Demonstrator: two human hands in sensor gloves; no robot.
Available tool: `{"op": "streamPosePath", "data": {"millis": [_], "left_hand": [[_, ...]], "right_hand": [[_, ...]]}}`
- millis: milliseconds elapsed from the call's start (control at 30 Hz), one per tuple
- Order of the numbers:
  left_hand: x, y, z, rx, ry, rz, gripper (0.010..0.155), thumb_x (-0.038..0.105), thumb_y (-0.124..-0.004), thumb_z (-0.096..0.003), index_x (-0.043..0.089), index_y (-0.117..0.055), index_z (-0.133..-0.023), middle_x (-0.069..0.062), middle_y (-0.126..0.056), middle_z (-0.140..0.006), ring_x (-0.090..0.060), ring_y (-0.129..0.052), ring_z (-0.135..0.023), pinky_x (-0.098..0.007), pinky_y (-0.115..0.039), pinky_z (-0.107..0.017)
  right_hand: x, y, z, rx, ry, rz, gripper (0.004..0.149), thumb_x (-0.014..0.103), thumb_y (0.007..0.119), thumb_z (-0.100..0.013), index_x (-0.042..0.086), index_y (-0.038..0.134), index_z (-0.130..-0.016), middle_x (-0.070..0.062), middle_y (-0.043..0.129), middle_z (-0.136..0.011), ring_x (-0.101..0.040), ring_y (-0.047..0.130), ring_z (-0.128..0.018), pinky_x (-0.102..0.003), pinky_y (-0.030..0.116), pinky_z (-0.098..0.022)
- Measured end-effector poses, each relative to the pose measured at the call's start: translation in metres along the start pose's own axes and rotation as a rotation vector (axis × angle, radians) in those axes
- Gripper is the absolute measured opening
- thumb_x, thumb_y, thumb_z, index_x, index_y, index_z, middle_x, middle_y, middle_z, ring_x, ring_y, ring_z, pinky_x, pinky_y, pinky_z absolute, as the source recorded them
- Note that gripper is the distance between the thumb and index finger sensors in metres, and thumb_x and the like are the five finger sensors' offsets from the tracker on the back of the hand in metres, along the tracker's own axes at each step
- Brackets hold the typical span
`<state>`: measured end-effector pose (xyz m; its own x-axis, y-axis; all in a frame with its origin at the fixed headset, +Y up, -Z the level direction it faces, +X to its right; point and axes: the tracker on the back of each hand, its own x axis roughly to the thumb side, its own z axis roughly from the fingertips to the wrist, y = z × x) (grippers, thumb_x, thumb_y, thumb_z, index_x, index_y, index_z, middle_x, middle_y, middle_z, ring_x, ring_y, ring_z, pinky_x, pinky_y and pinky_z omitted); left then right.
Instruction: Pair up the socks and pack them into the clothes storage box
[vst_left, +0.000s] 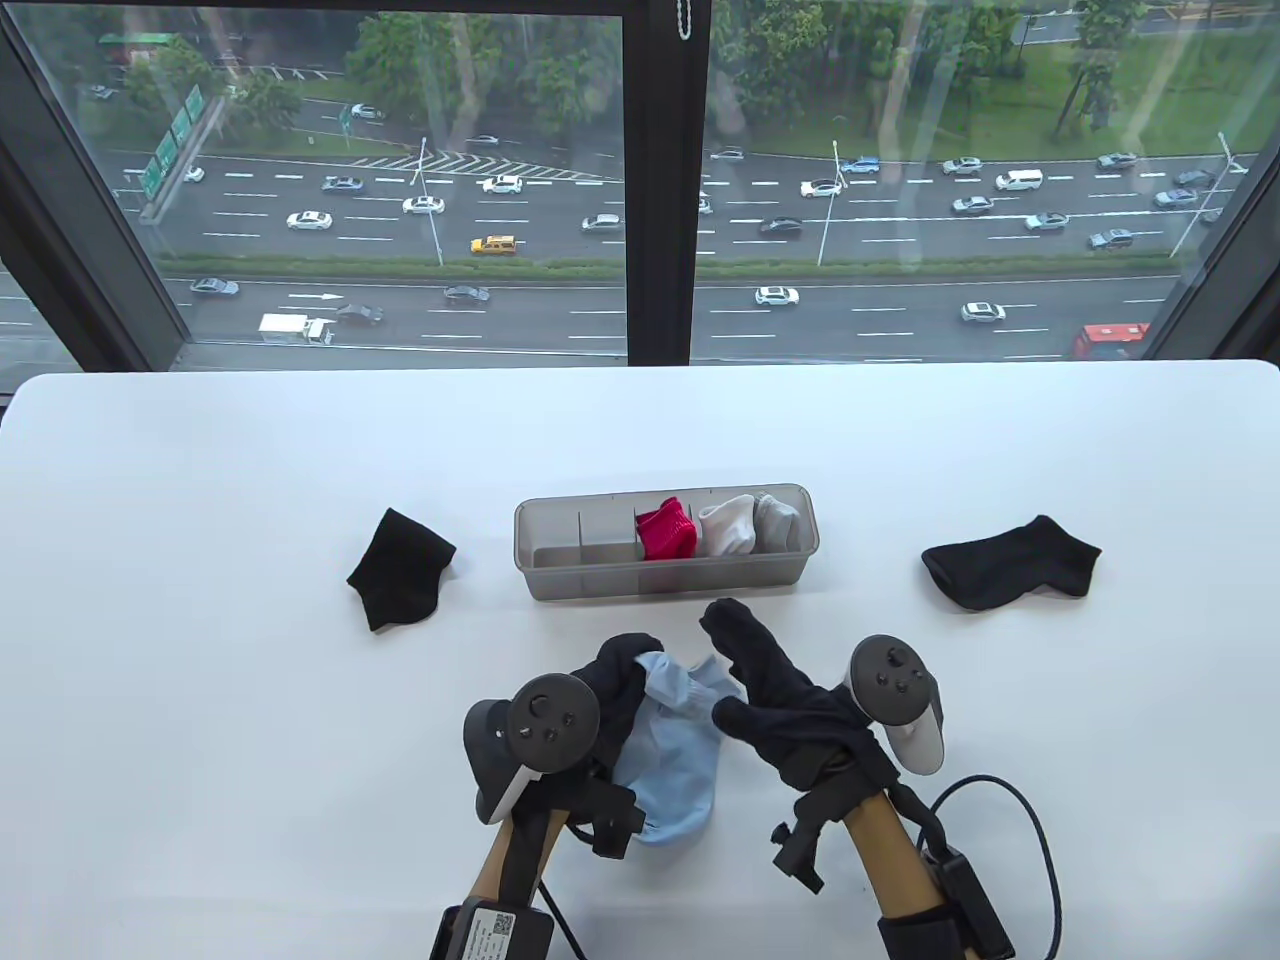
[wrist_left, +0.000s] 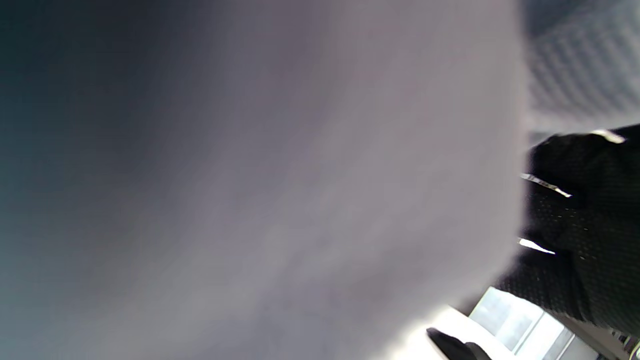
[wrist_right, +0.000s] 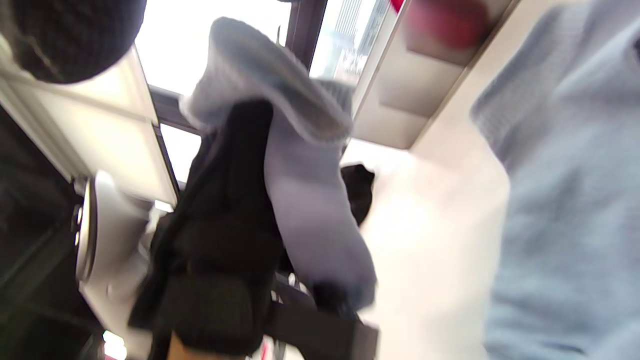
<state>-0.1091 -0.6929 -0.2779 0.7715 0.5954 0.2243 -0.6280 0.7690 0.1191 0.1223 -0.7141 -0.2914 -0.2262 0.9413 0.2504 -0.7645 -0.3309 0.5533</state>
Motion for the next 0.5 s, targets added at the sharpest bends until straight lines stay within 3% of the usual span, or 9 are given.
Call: {"op": "streamPosePath", "data": {"millis": [67,100,167,200,233,333,400,467,500], "left_hand": [[0.001,-0.001,0.001,-0.004,0.005,-0.027,0.043,0.046,-0.062,-0.0549,0.025,-0.085,-0.086,0.006,-0.097,-0.025,-0.008,-0.096,-0.008,-0.035,-0.09,-0.033],[0.002,-0.003,0.001,-0.009,0.006,-0.046,0.044,0.047,-0.062,-0.0547,0.025,-0.086,-0.084,0.006,-0.097,-0.024,-0.007,-0.096,-0.007,-0.034,-0.09,-0.032],[0.001,-0.005,0.002,-0.014,0.003,-0.042,0.045,0.049,-0.059,-0.0547,0.026,-0.088,-0.079,0.006,-0.098,-0.022,-0.008,-0.096,-0.006,-0.034,-0.091,-0.031],[0.0,-0.005,0.002,-0.015,0.011,-0.031,0.046,0.05,-0.058,-0.0547,0.025,-0.09,-0.076,0.006,-0.098,-0.021,-0.008,-0.097,-0.006,-0.035,-0.091,-0.031],[-0.003,-0.005,0.001,-0.024,0.014,-0.009,0.046,0.05,-0.058,-0.0549,0.024,-0.09,-0.075,0.006,-0.099,-0.021,-0.008,-0.097,-0.006,-0.035,-0.091,-0.031],[-0.006,-0.008,-0.003,-0.054,0.038,0.047,0.046,0.048,-0.057,-0.056,0.021,-0.09,-0.073,0.006,-0.102,-0.023,-0.01,-0.102,-0.011,-0.036,-0.091,-0.035],[-0.007,-0.014,-0.004,-0.076,0.055,0.038,0.046,0.047,-0.057,-0.0564,0.02,-0.086,-0.08,0.003,-0.107,-0.04,-0.015,-0.109,-0.03,-0.04,-0.089,-0.047],[-0.004,-0.017,-0.004,-0.054,0.04,-0.009,0.048,0.043,-0.057,-0.0575,0.027,-0.068,-0.101,-0.003,-0.098,-0.086,-0.027,-0.101,-0.076,-0.052,-0.073,-0.07],[-0.001,-0.016,-0.002,-0.026,0.037,-0.06,0.055,0.043,-0.058,-0.0572,0.029,-0.054,-0.11,-0.007,-0.076,-0.11,-0.033,-0.079,-0.102,-0.057,-0.061,-0.078]], "right_hand": [[0.004,0.007,-0.001,0.002,0.02,0.155,0.101,0.063,0.079,-0.043,0.042,0.006,-0.11,-0.01,0.009,-0.126,-0.042,0.02,-0.114,-0.064,0.027,-0.084],[0.006,0.009,-0.001,-0.126,0.044,0.275,0.097,0.059,0.08,-0.046,0.04,0.011,-0.112,-0.01,0.018,-0.126,-0.042,0.03,-0.114,-0.063,0.034,-0.084],[0.006,0.006,0.002,-0.365,0.074,0.324,0.07,0.047,0.079,-0.053,0.032,0.042,-0.111,-0.004,0.061,-0.116,-0.036,0.064,-0.105,-0.058,0.05,-0.082],[0.005,0.003,0.003,-0.443,0.07,0.312,0.047,0.042,0.074,-0.057,0.03,0.064,-0.101,-0.002,0.082,-0.101,-0.031,0.082,-0.093,-0.055,0.057,-0.079],[0.001,-0.003,0.005,-0.495,0.057,0.255,0.041,0.04,0.075,-0.056,0.028,0.071,-0.096,-0.003,0.09,-0.091,-0.028,0.089,-0.084,-0.053,0.062,-0.077],[-0.005,-0.012,0.007,-0.469,0.09,0.197,0.041,0.036,0.079,-0.056,0.023,0.075,-0.094,-0.005,0.094,-0.083,-0.027,0.092,-0.076,-0.052,0.064,-0.075],[-0.006,-0.011,0.006,-0.484,0.117,0.208,0.041,0.035,0.079,-0.056,0.021,0.075,-0.094,-0.004,0.095,-0.079,-0.025,0.094,-0.072,-0.051,0.065,-0.074],[-0.006,-0.011,0.007,-0.519,0.143,0.192,0.043,0.035,0.078,-0.057,0.021,0.072,-0.096,-0.003,0.097,-0.077,-0.024,0.096,-0.07,-0.05,0.067,-0.074],[-0.006,-0.013,0.009,-0.566,0.159,0.158,0.045,0.035,0.077,-0.057,0.02,0.069,-0.099,-0.002,0.097,-0.075,-0.024,0.097,-0.069,-0.049,0.067,-0.073]]}}
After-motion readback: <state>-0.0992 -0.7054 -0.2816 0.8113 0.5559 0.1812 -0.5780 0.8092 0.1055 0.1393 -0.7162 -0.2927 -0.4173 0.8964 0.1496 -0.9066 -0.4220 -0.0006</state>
